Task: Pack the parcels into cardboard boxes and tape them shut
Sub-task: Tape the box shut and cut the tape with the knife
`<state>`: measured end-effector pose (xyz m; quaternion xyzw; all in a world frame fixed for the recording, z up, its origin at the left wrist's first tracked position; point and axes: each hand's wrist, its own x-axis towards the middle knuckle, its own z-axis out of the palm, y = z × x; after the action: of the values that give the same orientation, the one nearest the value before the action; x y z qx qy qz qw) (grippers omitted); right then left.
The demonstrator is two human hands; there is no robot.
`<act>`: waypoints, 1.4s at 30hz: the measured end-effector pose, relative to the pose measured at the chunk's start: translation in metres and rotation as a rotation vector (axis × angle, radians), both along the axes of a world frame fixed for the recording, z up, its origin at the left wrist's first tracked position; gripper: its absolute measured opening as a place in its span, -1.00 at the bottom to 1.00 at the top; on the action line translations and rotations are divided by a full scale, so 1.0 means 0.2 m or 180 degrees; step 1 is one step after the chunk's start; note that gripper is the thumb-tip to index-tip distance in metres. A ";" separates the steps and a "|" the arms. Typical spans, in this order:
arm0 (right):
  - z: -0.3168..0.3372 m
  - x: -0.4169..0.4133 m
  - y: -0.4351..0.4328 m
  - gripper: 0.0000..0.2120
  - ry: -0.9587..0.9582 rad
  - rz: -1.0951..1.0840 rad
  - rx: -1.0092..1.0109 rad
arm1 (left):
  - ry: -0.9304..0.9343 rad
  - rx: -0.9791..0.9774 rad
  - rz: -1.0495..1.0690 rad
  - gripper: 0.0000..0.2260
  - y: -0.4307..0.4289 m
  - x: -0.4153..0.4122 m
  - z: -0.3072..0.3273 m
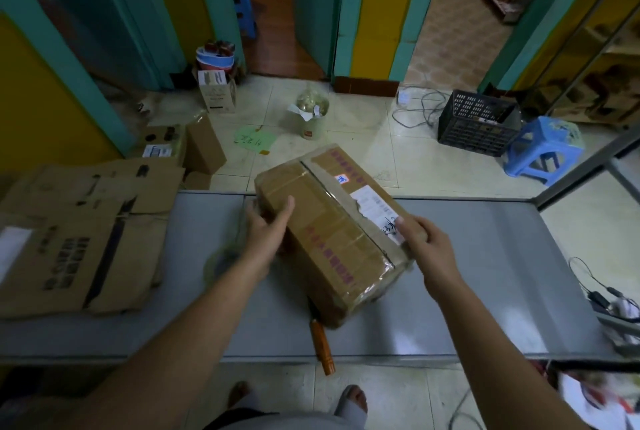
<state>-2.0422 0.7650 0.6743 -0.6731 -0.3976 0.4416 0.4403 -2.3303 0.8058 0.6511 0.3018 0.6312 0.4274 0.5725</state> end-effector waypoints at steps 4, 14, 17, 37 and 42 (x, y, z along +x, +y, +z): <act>0.04 0.04 0.02 -0.84 -0.0153 0.0022 0.0405 | -0.0232 0.0386 -0.0201 0.07 -0.23 0.15 -0.02; -0.04 -0.05 -0.01 -0.73 -0.0265 -0.0971 0.0495 | 0.0230 0.0789 -0.0816 -0.23 0.10 0.31 -0.02; -0.11 -0.06 0.02 -0.59 -0.0294 -0.0833 0.0299 | 0.0200 0.0695 -0.0983 -0.18 0.12 0.33 -0.07; 0.02 -0.06 -0.04 -0.43 -0.2102 -0.0261 0.1248 | 0.2829 0.0298 -0.1443 -0.47 -0.12 -0.51 -0.35; 0.08 -0.22 -0.02 -0.67 -0.2152 0.0214 0.1820 | 0.3847 0.0426 -0.2283 -0.23 -0.21 -0.68 -0.50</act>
<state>-2.0858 0.7610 0.6909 -0.6175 -0.6471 0.0829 0.4394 -2.4669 0.7645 0.5506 0.7103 0.6726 0.0077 0.2074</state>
